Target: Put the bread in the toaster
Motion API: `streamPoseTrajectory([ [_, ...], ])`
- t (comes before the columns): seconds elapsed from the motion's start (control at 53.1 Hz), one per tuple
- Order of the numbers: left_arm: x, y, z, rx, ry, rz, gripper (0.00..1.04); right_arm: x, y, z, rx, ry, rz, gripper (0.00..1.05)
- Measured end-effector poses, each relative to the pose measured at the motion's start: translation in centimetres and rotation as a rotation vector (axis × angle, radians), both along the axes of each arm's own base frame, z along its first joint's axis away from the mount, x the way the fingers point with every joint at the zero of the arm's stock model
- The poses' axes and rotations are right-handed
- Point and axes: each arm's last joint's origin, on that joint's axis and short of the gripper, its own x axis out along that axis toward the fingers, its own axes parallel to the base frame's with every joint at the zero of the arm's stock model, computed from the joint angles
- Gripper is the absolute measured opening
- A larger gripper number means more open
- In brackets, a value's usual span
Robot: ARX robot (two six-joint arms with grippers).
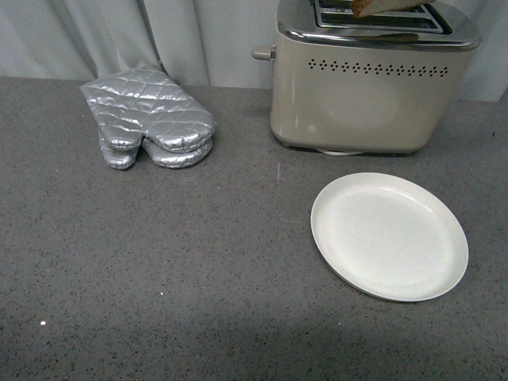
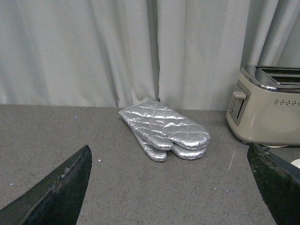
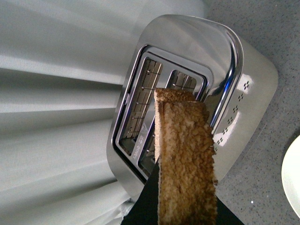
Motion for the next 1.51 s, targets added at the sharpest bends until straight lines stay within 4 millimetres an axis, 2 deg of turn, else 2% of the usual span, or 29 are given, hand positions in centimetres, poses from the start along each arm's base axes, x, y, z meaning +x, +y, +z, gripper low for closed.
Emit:
streamPoseTrajectory([
  [0.301, 0.0, 0.0, 0.0, 0.000, 0.000, 0.000, 0.98, 2.8, 0.9, -1.6, -0.011, 0.066, -0.031, 0.02],
  [0.489, 0.0, 0.0, 0.0, 0.000, 0.000, 0.000, 0.98, 3.6, 0.9, -2.6, -0.012, 0.128, -0.036, 0.02],
  [0.64, 0.0, 0.0, 0.0, 0.000, 0.000, 0.000, 0.98, 5.4, 0.5, -2.3, -0.029, 0.136, -0.014, 0.02],
  [0.903, 0.0, 0.0, 0.0, 0.000, 0.000, 0.000, 0.98, 7.0, -0.6, -0.7, -0.263, 0.058, 0.114, 0.57],
  [0.997, 0.0, 0.0, 0.0, 0.000, 0.000, 0.000, 0.98, 7.1, -0.6, -0.5, -0.314, 0.047, 0.148, 0.70],
  [1.148, 0.0, 0.0, 0.0, 0.000, 0.000, 0.000, 0.98, 8.2, -0.3, 0.3, -0.439, -0.030, 0.225, 0.96],
  [1.355, 0.0, 0.0, 0.0, 0.000, 0.000, 0.000, 0.98, 8.7, 0.2, 1.3, -0.593, -0.133, 0.330, 0.95],
  [1.393, 0.0, 0.0, 0.0, 0.000, 0.000, 0.000, 0.98, 8.2, 0.2, 1.5, -0.637, -0.162, 0.348, 0.95],
  [1.506, 0.0, 0.0, 0.0, 0.000, 0.000, 0.000, 0.98, 4.6, -0.2, 2.6, -0.801, -0.298, 0.428, 0.95],
])
